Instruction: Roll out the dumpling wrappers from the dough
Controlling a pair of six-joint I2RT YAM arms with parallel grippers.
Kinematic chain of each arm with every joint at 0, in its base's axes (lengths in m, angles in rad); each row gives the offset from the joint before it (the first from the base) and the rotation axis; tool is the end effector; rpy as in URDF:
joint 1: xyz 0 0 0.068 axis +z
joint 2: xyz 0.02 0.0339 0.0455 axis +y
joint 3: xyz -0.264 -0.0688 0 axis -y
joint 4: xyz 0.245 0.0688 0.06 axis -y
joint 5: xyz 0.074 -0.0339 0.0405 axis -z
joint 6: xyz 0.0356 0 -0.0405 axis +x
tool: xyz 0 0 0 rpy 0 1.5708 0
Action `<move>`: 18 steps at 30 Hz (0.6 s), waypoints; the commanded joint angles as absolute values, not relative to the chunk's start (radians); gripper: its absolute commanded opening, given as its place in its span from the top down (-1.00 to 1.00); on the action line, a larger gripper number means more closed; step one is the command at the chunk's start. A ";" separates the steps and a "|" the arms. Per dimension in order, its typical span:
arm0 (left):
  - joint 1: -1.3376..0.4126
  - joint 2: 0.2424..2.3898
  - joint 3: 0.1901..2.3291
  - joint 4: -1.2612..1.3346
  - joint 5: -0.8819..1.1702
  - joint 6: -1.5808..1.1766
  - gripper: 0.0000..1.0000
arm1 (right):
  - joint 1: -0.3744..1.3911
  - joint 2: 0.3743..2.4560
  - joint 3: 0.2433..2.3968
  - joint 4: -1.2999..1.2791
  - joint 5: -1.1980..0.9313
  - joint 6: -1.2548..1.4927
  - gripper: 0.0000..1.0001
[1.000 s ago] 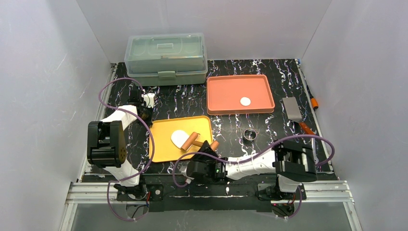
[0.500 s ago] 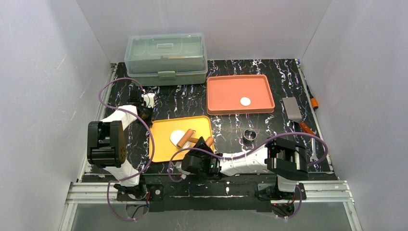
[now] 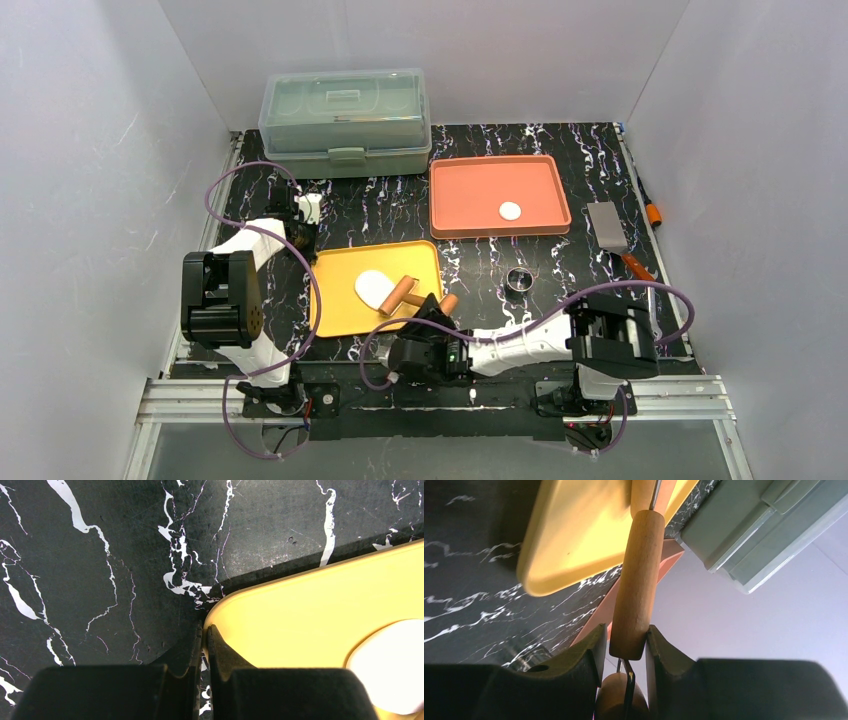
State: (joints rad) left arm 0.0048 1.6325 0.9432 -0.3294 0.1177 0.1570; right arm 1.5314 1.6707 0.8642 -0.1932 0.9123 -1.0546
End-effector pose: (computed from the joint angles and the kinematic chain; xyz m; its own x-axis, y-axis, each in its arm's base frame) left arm 0.3209 -0.0026 0.1744 -0.8321 0.1513 -0.5337 0.1892 0.9818 -0.0167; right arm 0.0404 0.3096 0.1603 0.5008 -0.8074 0.3119 -0.3223 -0.5084 -0.7985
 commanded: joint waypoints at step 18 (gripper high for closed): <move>-0.002 1.652 0.914 -0.372 0.129 0.172 1.00 | 1.570 1.683 0.896 -0.486 0.777 -0.957 0.97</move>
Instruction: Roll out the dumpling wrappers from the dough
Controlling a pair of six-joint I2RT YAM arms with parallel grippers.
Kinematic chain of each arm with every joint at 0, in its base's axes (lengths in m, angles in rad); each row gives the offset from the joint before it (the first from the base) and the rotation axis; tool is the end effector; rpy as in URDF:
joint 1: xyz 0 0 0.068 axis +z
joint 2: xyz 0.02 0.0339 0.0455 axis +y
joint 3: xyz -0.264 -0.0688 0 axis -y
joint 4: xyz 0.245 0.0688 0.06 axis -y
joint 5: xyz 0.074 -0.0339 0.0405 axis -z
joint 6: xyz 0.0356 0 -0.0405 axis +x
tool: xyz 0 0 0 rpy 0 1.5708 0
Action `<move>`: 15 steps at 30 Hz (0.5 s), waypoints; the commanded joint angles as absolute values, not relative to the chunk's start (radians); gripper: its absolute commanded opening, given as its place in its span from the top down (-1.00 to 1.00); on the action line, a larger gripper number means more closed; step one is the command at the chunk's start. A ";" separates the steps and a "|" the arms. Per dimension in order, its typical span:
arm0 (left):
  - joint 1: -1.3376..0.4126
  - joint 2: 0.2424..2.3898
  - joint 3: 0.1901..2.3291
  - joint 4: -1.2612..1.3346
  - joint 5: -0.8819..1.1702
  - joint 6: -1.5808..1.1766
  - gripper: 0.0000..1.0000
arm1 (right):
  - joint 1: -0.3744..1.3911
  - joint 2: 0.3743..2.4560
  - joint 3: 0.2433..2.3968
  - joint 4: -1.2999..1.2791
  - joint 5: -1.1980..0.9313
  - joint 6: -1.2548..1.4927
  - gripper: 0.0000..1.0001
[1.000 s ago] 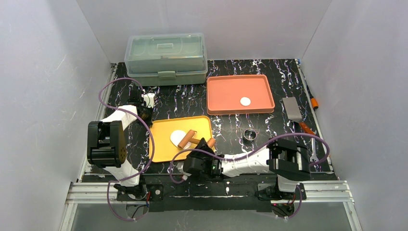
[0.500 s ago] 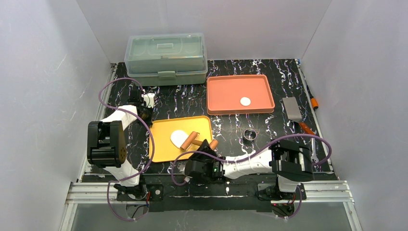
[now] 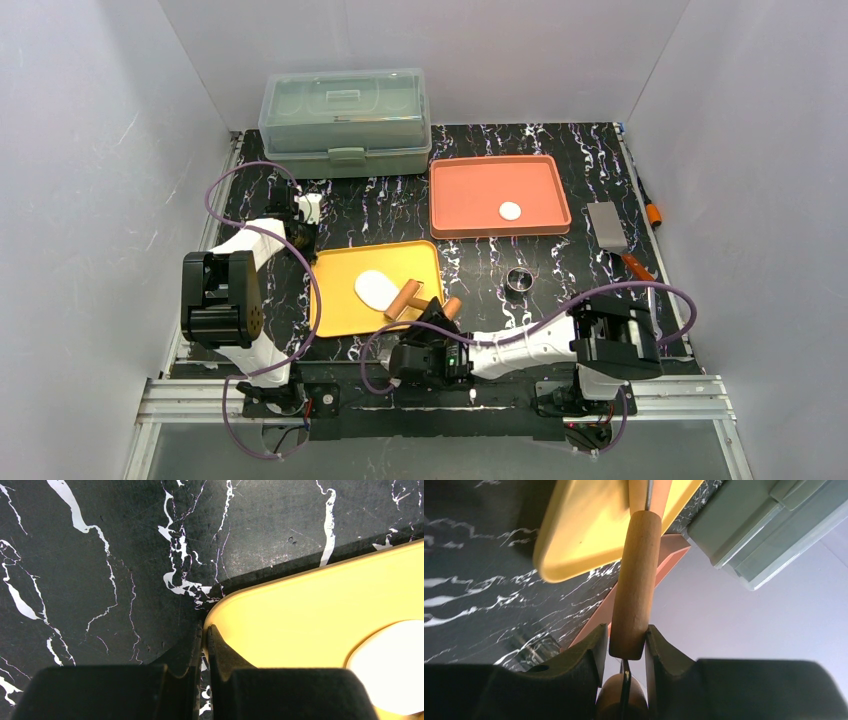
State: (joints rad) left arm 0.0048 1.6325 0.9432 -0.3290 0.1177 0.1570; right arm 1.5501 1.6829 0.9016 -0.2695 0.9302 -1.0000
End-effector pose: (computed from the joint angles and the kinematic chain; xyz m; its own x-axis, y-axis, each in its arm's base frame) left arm 0.3209 -0.0026 0.1744 -0.8318 0.1513 -0.5340 0.1893 0.9818 -0.0167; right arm 0.0350 0.3124 0.1632 0.4862 -0.8143 0.3170 -0.3335 -0.5082 -0.7940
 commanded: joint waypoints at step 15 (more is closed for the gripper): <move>-0.002 1.644 0.912 -0.376 0.138 0.175 1.00 | 1.246 1.641 1.597 -0.858 0.404 -0.568 0.97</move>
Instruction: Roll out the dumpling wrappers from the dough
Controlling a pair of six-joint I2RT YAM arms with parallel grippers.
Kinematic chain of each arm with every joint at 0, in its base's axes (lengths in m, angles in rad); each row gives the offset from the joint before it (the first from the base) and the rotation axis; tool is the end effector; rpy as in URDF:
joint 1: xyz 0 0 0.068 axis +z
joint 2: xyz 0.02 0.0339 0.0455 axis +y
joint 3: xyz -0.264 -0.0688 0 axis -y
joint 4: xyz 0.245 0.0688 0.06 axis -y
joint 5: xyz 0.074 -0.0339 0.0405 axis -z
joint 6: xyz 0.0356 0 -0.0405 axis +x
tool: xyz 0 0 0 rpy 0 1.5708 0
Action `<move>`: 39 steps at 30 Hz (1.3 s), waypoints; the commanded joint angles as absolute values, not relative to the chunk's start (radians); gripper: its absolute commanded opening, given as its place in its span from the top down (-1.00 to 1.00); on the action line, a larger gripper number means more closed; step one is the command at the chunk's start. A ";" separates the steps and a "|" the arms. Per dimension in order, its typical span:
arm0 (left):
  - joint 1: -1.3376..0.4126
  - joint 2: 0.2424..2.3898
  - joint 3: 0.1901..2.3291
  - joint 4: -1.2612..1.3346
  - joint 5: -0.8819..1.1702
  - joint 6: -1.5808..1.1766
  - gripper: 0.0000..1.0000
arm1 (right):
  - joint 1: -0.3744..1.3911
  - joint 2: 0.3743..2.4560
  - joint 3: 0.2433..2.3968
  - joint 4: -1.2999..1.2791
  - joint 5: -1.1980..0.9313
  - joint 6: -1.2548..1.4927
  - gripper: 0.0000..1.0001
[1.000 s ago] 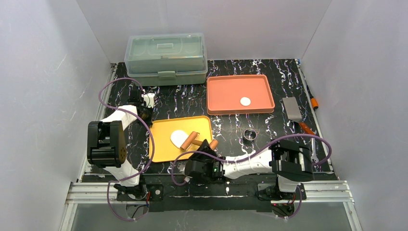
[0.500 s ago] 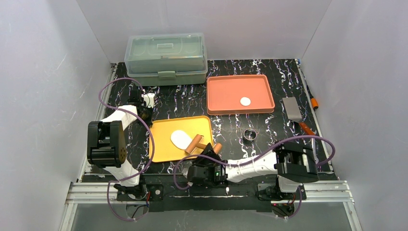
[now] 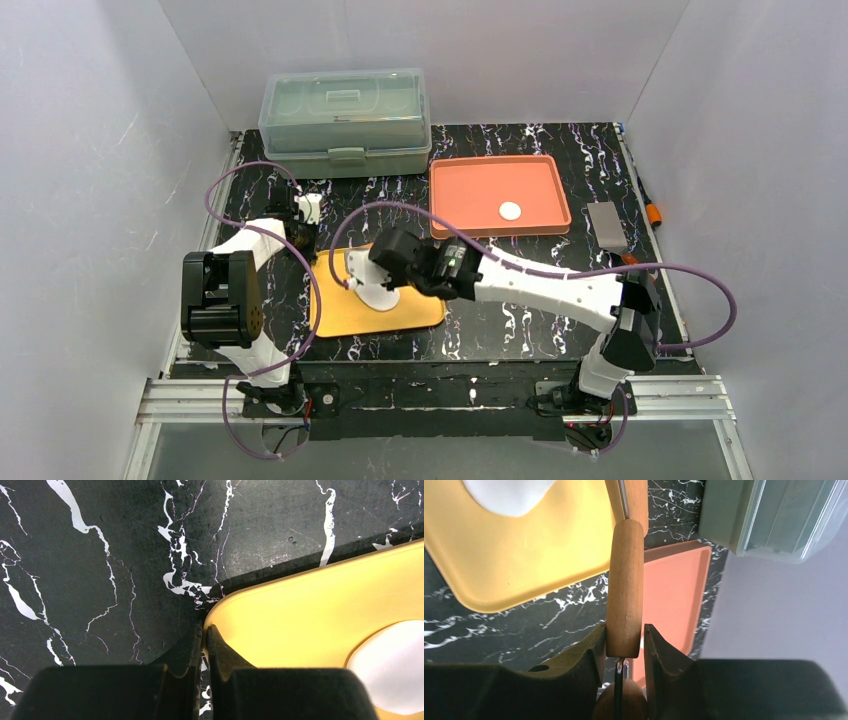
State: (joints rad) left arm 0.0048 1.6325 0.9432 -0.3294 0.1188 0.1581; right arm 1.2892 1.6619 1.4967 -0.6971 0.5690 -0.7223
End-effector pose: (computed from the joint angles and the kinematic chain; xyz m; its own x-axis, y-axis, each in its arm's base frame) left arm 0.3209 -0.0027 0.1744 -0.8318 0.1523 -0.5338 0.1907 0.9815 -0.0171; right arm 0.1194 0.3436 0.3163 0.3123 -0.9247 -0.2177 -0.6736 -0.0539 -0.7371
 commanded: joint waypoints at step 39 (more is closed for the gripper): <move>-0.002 1.641 0.910 -0.385 0.161 0.172 1.00 | 0.849 1.932 1.921 -0.696 -0.386 0.335 0.97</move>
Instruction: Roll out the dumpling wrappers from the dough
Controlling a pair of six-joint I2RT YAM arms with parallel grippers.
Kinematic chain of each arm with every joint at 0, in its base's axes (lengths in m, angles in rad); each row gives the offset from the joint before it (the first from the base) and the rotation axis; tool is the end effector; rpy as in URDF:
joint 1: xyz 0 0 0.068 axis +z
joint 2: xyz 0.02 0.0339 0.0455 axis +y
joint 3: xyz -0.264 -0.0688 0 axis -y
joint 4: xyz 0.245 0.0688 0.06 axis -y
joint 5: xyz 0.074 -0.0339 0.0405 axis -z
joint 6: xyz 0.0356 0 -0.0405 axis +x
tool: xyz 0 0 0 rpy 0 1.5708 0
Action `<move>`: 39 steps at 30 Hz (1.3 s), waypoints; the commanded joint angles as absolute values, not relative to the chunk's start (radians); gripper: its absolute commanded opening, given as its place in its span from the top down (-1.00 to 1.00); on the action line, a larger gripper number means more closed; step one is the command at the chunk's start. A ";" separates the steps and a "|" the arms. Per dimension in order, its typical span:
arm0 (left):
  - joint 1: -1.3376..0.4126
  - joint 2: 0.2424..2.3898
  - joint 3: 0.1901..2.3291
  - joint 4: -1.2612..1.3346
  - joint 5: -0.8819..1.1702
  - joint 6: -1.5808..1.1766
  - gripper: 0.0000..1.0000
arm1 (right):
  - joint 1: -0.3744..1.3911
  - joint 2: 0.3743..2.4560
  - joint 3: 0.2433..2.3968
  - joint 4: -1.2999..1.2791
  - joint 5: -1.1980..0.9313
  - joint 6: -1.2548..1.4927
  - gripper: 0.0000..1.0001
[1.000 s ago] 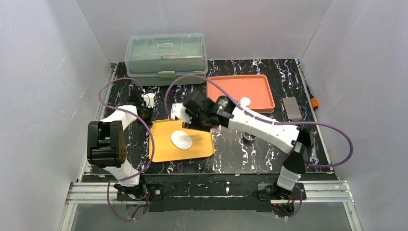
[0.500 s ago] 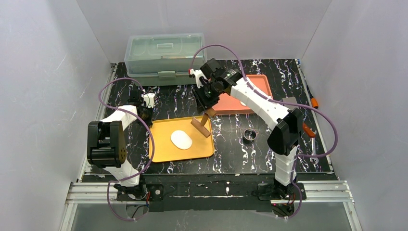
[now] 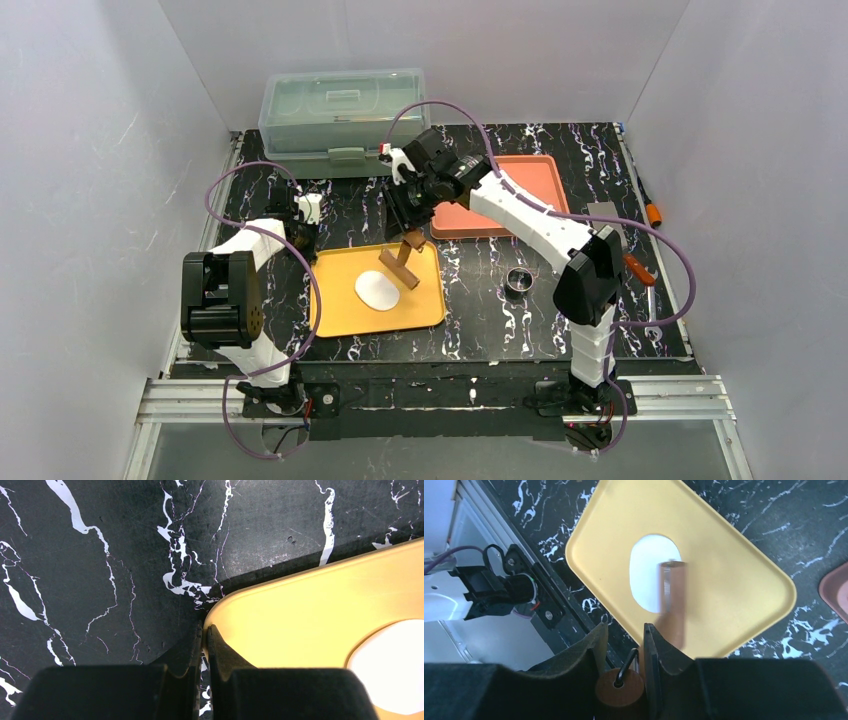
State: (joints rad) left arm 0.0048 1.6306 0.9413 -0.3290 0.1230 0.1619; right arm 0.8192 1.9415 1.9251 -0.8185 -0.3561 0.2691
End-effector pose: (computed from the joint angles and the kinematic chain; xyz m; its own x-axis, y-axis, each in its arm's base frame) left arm 0.3204 -0.0028 0.1744 -0.8305 0.1560 -0.5348 0.1961 0.9804 -0.0185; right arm 0.2870 0.3253 0.3360 -0.7124 -0.3974 -0.5784 -0.6796 0.5961 0.4276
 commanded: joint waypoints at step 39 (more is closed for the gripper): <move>-0.002 1.644 0.909 -0.383 0.163 0.175 1.00 | 0.845 1.989 1.746 -0.755 -0.019 0.233 0.97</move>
State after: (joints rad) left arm 0.0048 1.6306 0.9413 -0.3286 0.1242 0.1642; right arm 0.8616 2.0148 1.7000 -0.6571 -0.1623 0.3099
